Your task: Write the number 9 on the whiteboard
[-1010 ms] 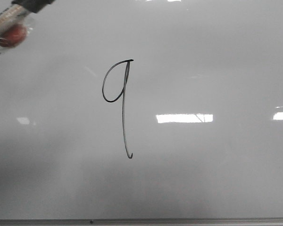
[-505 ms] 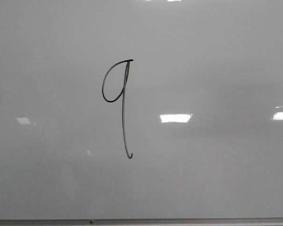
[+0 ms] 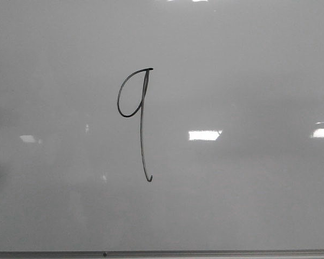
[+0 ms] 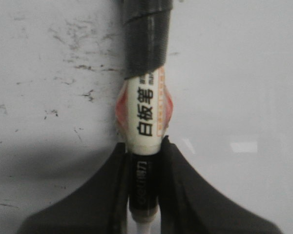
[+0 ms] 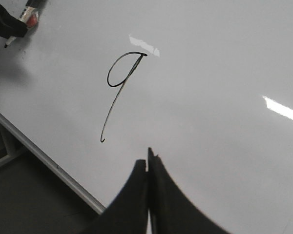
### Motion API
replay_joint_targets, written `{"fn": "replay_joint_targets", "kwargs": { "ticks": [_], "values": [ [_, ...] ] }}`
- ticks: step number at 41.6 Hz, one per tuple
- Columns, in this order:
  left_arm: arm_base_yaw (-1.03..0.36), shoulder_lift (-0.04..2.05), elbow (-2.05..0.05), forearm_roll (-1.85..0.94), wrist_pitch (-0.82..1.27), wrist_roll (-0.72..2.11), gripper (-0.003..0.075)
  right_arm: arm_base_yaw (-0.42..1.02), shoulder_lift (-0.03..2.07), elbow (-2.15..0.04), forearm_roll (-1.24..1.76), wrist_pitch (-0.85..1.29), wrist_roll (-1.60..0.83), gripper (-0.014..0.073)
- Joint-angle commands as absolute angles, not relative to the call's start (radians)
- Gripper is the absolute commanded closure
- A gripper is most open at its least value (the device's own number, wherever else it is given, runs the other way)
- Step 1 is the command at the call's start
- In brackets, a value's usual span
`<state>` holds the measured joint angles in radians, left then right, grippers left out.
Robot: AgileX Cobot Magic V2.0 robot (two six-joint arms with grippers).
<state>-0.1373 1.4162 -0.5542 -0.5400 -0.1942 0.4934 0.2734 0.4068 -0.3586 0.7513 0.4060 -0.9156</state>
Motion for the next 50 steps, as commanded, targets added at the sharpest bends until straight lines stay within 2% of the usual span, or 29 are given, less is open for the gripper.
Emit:
{"fn": "replay_joint_targets", "kwargs": {
  "ticks": [1, 4, 12, 21, 32, 45, 50],
  "values": [
    [-0.145, 1.422, -0.599, -0.543, -0.279, 0.483, 0.0737, 0.266, 0.409, -0.385, 0.779, 0.343, -0.916, 0.0664],
    [-0.145, 1.433, -0.601, -0.543, -0.29, 0.483, 0.0718, 0.266, 0.409, -0.385, 0.779, 0.344, -0.916, 0.0664],
    [-0.145, 1.435, -0.601, -0.543, -0.294, 0.483, 0.055, 0.266, 0.409, -0.385, 0.779, 0.344, -0.916, 0.0664],
    [-0.145, 1.435, -0.601, -0.543, -0.294, 0.483, 0.0482, 0.266, 0.409, -0.385, 0.779, 0.344, -0.916, 0.0664],
    [-0.13, 1.407, -0.601, -0.543, -0.294, 0.495, 0.032, 0.266, 0.409, -0.385, 0.779, 0.344, -0.916, 0.0664],
    [-0.11, 1.064, -0.597, -0.541, -0.158, 0.548, 0.0332, 0.266, 0.409, -0.385, 0.779, 0.344, -0.916, 0.0664],
    [-0.11, 0.904, -0.563, -0.541, -0.115, 0.548, 0.0402, 0.266, 0.409, -0.385, 0.779, 0.345, -0.916, 0.0664]
  ]
}}
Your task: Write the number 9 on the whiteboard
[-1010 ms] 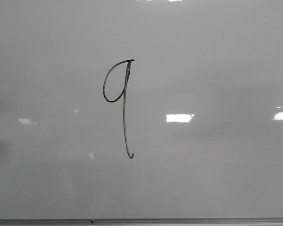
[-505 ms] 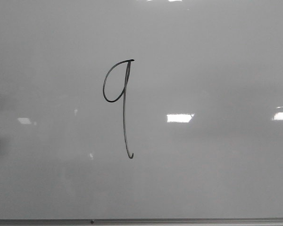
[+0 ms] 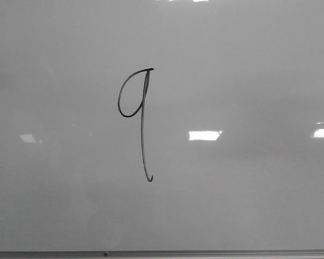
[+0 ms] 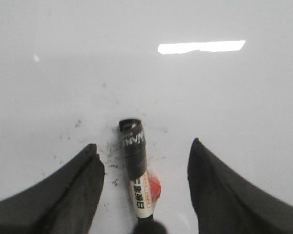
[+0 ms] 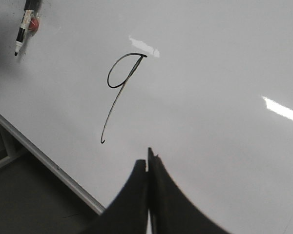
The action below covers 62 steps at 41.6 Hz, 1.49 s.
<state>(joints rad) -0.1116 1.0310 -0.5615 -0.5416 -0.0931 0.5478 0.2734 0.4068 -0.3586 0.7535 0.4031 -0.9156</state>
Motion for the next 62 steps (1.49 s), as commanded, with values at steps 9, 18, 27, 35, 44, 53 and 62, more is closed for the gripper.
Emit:
{"fn": "replay_joint_targets", "kwargs": {
  "ticks": [9, 18, 27, 35, 44, 53, 62],
  "values": [
    [-0.11, 0.599, -0.455, -0.541, -0.017, 0.548, 0.0628, 0.266, 0.409, -0.385, 0.779, 0.347, -0.916, 0.0664],
    [-0.11, 0.353, -0.389, -0.541, 0.145, 0.548, 0.0739, 0.266, 0.409, -0.385, 0.779, 0.347, -0.916, 0.0664],
    [-0.11, 0.231, -0.389, -0.541, 0.177, 0.548, 0.0739, 0.266, 0.409, -0.385, 0.779, 0.347, -0.916, 0.0664],
    [-0.11, 0.22, -0.389, -0.541, 0.177, 0.548, 0.0739, 0.266, 0.409, -0.385, 0.779, 0.347, -0.916, 0.0664],
    [-0.11, 0.22, -0.389, -0.541, 0.177, 0.548, 0.0739, 0.266, 0.409, -0.385, 0.779, 0.347, -0.916, 0.0664],
    [-0.11, 0.22, -0.388, -0.541, 0.177, 0.546, 0.0739, 0.266, 0.409, -0.385, 0.779, 0.347, -0.916, 0.0664],
    [-0.108, 0.163, -0.318, -0.061, 0.149, 0.023, 0.0739, 0.266, 0.409, -0.385, 0.779, 0.348, -0.916, 0.0664]
  ]
}}
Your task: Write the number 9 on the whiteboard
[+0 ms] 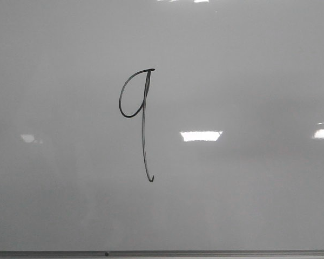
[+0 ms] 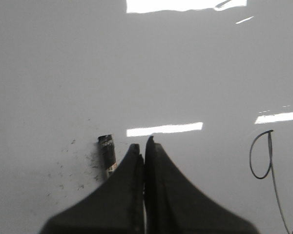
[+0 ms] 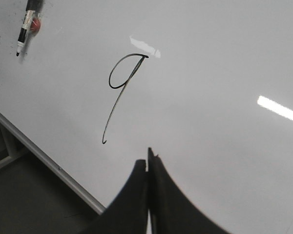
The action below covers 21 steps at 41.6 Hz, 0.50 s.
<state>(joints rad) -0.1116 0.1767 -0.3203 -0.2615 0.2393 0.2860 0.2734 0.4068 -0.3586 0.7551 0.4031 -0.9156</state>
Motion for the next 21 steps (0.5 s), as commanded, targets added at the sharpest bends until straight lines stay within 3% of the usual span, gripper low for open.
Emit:
{"fn": "replay_joint_targets", "kwargs": {
  "ticks": [1, 13, 21],
  "values": [
    [-0.106, 0.148, -0.301, 0.0, 0.144, -0.039, 0.0739, 0.266, 0.409, -0.385, 0.779, 0.348, -0.916, 0.0664],
    [0.0, -0.029, -0.091, -0.01, 0.127, -0.067, 0.0739, 0.266, 0.409, -0.385, 0.779, 0.348, -0.916, 0.0664],
    [0.003, -0.026, 0.009, -0.007, 0.069, -0.053, 0.0739, 0.266, 0.409, -0.385, 0.779, 0.351, -0.916, 0.0664]
  ]
}}
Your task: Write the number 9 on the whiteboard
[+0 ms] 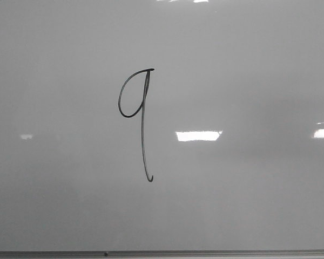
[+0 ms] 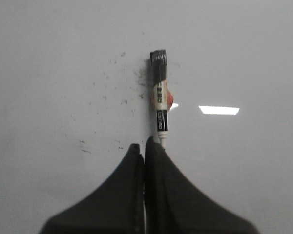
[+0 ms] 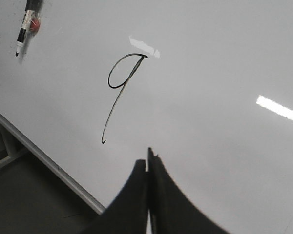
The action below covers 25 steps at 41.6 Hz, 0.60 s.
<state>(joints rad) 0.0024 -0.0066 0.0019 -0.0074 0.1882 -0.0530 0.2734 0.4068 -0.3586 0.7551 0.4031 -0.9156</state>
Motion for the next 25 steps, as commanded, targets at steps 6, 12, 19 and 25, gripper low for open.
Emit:
{"fn": "replay_joint_targets", "kwargs": {
  "ticks": [6, 12, 19, 25],
  "values": [
    [0.003, -0.026, 0.01, 0.006, 0.083, -0.028, 0.0739, 0.266, 0.409, -0.385, 0.779, 0.351, -0.916, 0.0664],
    [0.003, -0.026, 0.01, 0.006, 0.077, -0.028, 0.0739, 0.266, 0.409, -0.385, 0.779, 0.351, -0.916, 0.0664],
    [0.003, -0.026, 0.01, 0.006, 0.077, -0.028, 0.0739, 0.266, 0.409, -0.385, 0.779, 0.351, -0.916, 0.0664],
    [0.003, -0.026, 0.01, 0.006, 0.077, -0.028, 0.0739, 0.266, 0.409, -0.385, 0.779, 0.351, -0.916, 0.0664]
  ]
}}
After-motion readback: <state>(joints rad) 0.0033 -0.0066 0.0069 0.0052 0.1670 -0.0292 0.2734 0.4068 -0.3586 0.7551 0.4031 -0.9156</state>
